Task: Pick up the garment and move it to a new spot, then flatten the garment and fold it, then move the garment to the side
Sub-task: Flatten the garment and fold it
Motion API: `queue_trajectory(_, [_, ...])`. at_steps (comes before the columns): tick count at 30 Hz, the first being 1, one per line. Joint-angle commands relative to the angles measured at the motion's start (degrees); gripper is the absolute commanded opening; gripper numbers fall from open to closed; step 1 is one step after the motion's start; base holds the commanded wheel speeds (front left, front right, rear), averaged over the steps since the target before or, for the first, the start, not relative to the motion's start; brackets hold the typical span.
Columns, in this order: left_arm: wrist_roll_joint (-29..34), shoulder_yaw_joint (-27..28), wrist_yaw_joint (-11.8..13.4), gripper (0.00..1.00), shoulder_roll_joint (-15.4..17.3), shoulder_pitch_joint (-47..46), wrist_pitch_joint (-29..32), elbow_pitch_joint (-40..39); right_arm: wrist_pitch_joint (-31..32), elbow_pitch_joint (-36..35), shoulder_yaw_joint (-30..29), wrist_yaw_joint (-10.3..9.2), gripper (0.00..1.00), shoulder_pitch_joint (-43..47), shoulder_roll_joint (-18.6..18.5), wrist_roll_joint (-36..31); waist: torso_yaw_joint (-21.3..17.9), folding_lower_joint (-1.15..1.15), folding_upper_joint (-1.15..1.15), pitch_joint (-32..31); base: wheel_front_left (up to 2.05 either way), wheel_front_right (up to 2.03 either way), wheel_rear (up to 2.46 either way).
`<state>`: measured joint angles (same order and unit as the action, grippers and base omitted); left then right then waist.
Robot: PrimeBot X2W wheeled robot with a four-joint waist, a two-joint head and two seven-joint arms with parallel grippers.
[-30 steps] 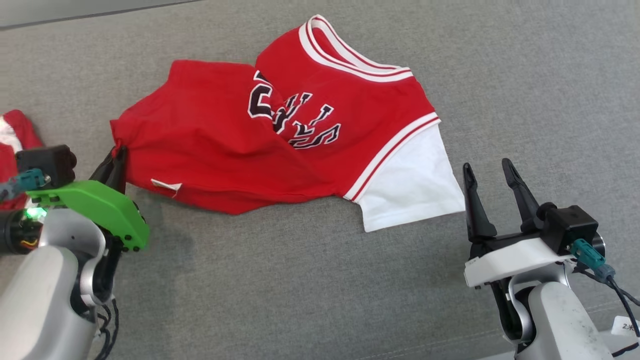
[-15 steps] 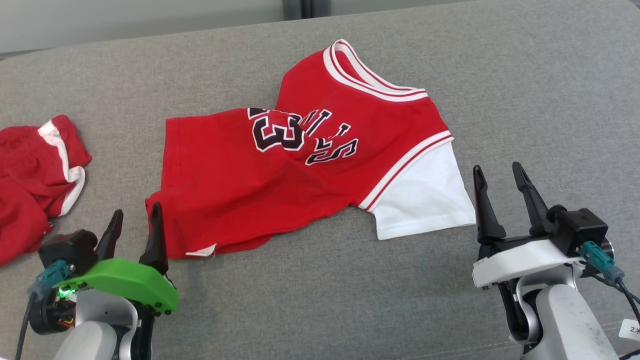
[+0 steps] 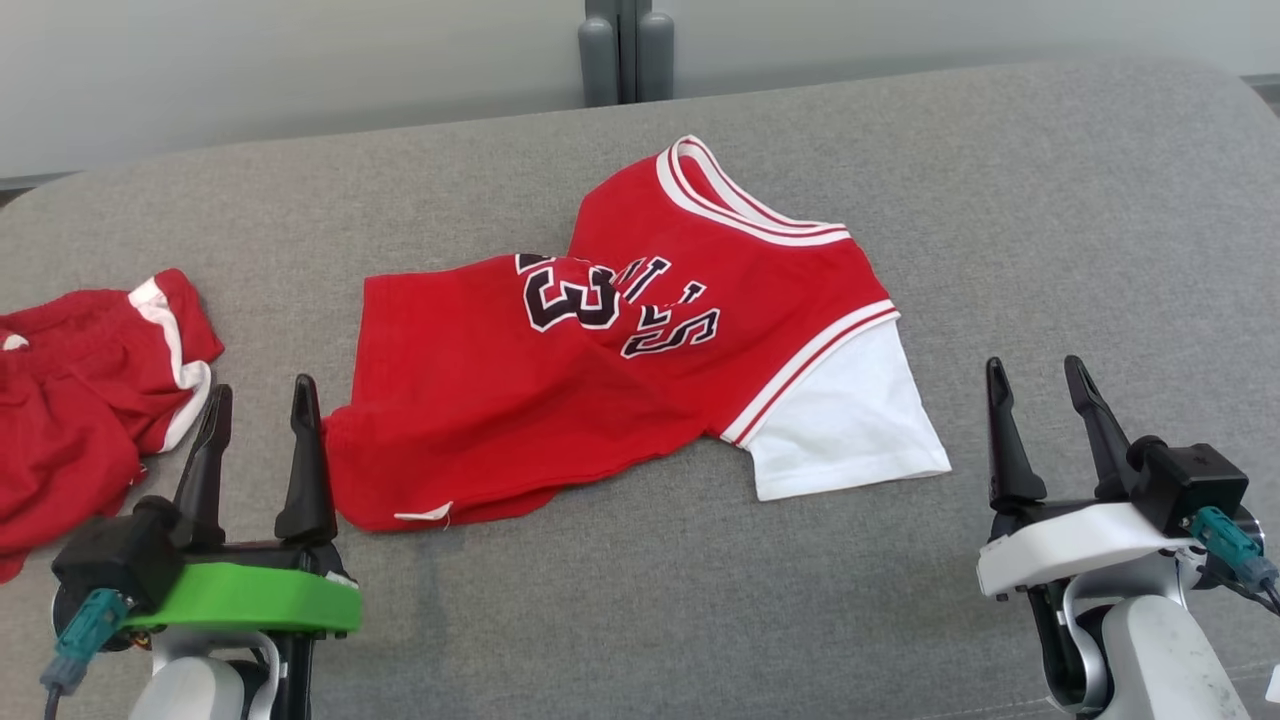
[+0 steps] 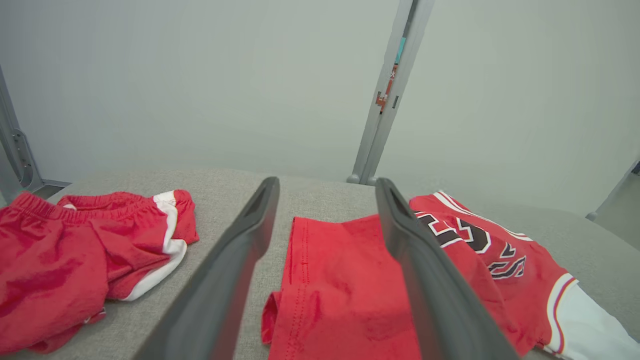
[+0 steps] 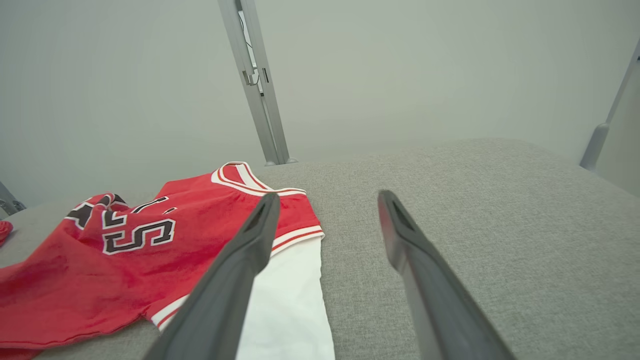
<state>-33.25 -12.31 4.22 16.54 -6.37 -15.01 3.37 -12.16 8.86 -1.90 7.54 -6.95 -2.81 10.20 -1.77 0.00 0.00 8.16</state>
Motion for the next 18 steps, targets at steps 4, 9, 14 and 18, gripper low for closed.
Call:
queue_trajectory(4, [5.36,3.64,-3.35,1.0,-3.48,3.37,-0.18,-0.22,1.0,0.11,-0.87,-0.1,1.0,1.77,-0.15,-1.33,0.57,0.0,0.0,-2.8,0.0,0.0,0.0])
queue_trajectory(9, [10.78,6.65,-5.85,1.0,-6.11,6.78,-0.19,1.94,1.81,0.42,-1.79,-0.1,1.0,3.47,-0.14,-2.17,0.18,0.0,0.0,-5.47,0.0,0.0,0.0])
queue_trajectory(14, [12.91,9.06,-7.45,1.0,-8.06,9.49,-0.19,3.63,2.43,0.43,-1.92,-0.1,1.0,5.2,-0.15,-3.24,-0.04,0.0,0.0,-7.67,0.0,0.0,0.0])
queue_trajectory(18, [14.0,10.36,-8.35,1.0,-9.11,10.48,-0.21,4.93,2.9,-0.54,-1.92,-0.1,1.0,6.23,-0.14,-4.56,0.0,0.0,0.0,-8.37,0.0,0.0,0.0])
